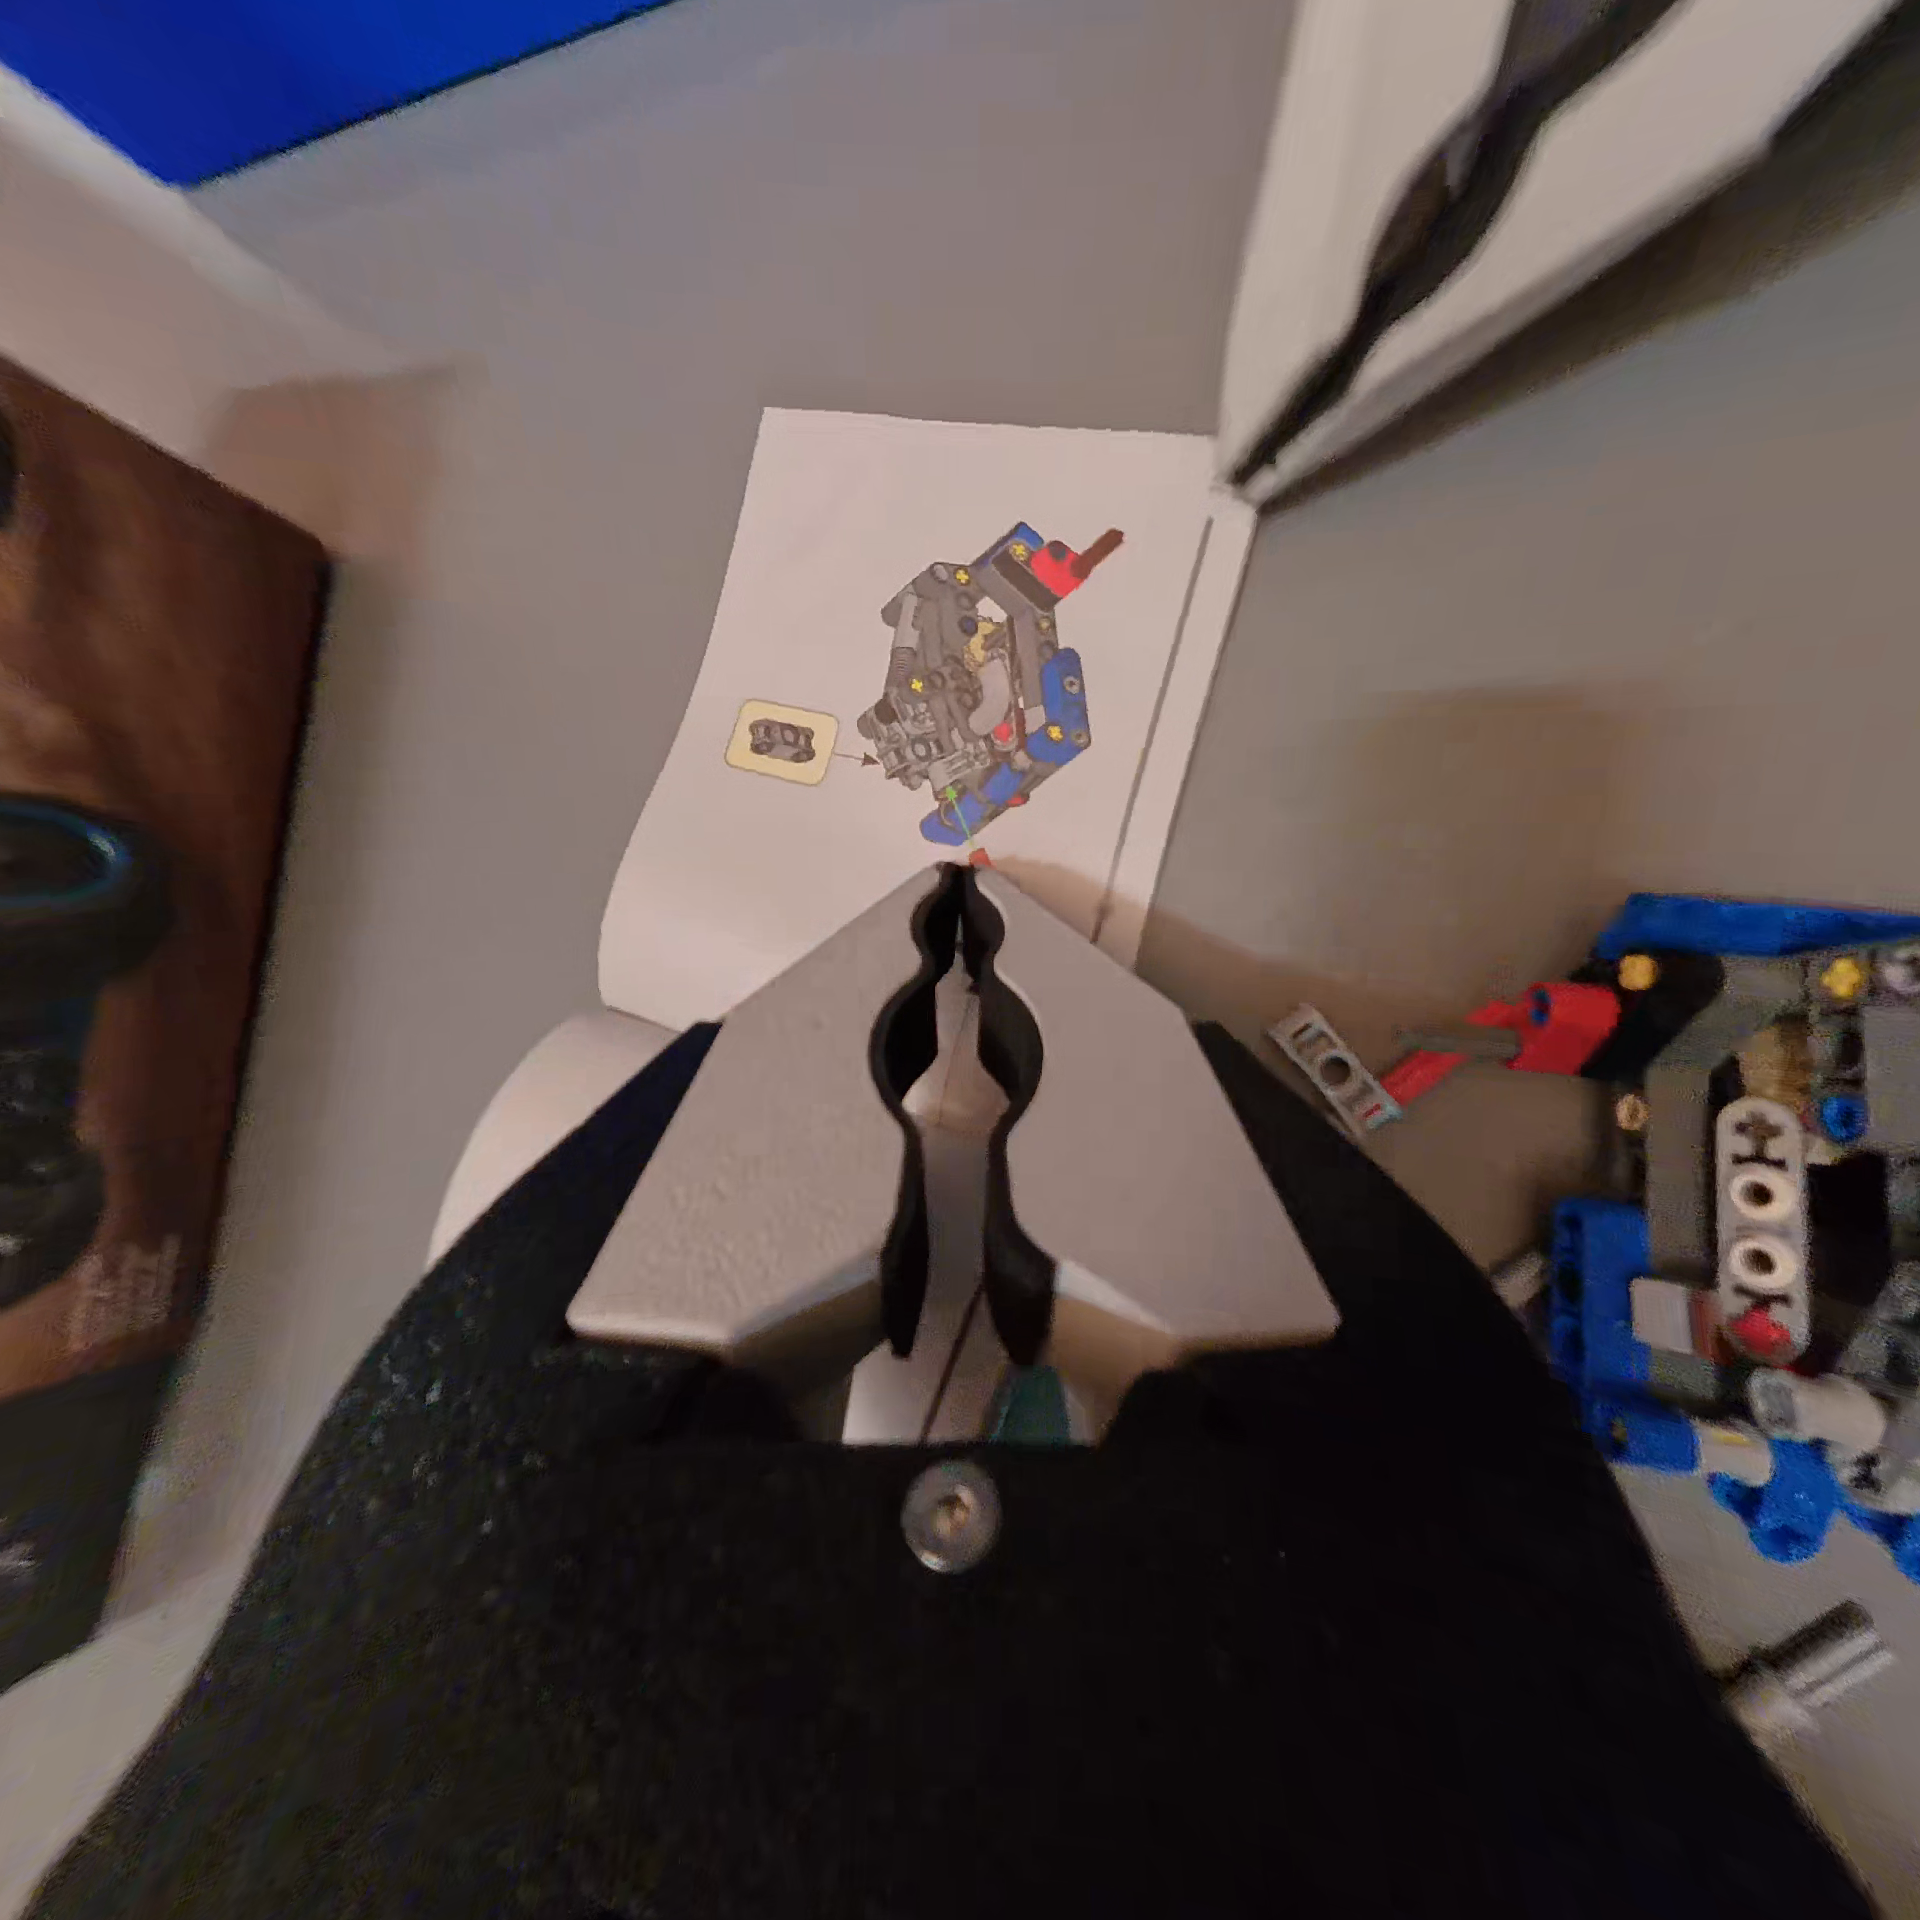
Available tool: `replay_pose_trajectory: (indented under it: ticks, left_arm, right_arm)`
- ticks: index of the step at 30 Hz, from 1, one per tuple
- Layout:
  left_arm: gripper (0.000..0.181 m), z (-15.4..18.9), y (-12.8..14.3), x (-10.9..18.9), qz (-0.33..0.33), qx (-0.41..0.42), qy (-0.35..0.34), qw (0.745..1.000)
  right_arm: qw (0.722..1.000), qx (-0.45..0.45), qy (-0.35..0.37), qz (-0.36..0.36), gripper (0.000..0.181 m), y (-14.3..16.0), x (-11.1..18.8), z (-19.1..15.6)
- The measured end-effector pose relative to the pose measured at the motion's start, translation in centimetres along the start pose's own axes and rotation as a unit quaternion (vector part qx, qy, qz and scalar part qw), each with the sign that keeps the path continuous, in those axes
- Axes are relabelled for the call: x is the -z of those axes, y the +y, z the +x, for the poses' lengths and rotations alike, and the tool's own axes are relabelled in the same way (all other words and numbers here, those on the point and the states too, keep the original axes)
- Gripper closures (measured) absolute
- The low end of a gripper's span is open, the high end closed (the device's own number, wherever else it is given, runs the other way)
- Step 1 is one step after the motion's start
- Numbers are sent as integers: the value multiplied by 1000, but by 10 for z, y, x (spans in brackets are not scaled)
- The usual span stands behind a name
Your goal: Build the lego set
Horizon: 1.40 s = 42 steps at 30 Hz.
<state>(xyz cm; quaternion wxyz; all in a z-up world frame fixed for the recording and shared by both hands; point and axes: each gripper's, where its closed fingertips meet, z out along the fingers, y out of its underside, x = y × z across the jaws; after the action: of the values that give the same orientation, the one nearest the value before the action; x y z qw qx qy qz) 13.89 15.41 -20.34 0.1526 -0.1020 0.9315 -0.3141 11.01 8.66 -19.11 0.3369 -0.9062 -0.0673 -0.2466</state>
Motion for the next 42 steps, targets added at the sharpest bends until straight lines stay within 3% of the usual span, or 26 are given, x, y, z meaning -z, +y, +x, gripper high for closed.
replay_pose_trajectory:
  ticks: [5,7,10,15,17,22,32,36,42]
  left_arm:
    - [181,0,1,1,30,97,44,994]
    - [181,1,0,2,30,67,41,996]
    - [160,13,-18,10,44,11,52,998]
    - [138,15,-14,0,-52,-54,48,996]
    - [142,17,-15,-3,-58,-39,65,995]
    - [181,23,-16,-2,-61,-26,83,994]
    - [181,11,-25,18,-5,1,54,999]
    - [181,10,-25,23,5,4,35,999]
    - [181,35,-26,15,14,-3,98,995]
  right_arm:
    - [999,32,-3,-25,181,3,-5,-5]
    - [999,23,4,-26,181,3,-6,-3]
    - [1000,2,3,-9,181,2,-9,-2]
    - [999,-37,-13,19,181,0,-11,-2]
    - [999,-44,-9,28,181,-3,-13,-2]
    - [999,-25,17,21,181,0,-14,3]
    - [996,-67,39,39,173,-2,-6,20]
    - [993,-72,87,19,173,1,-6,33]
    - [989,-94,111,15,181,5,-4,50]
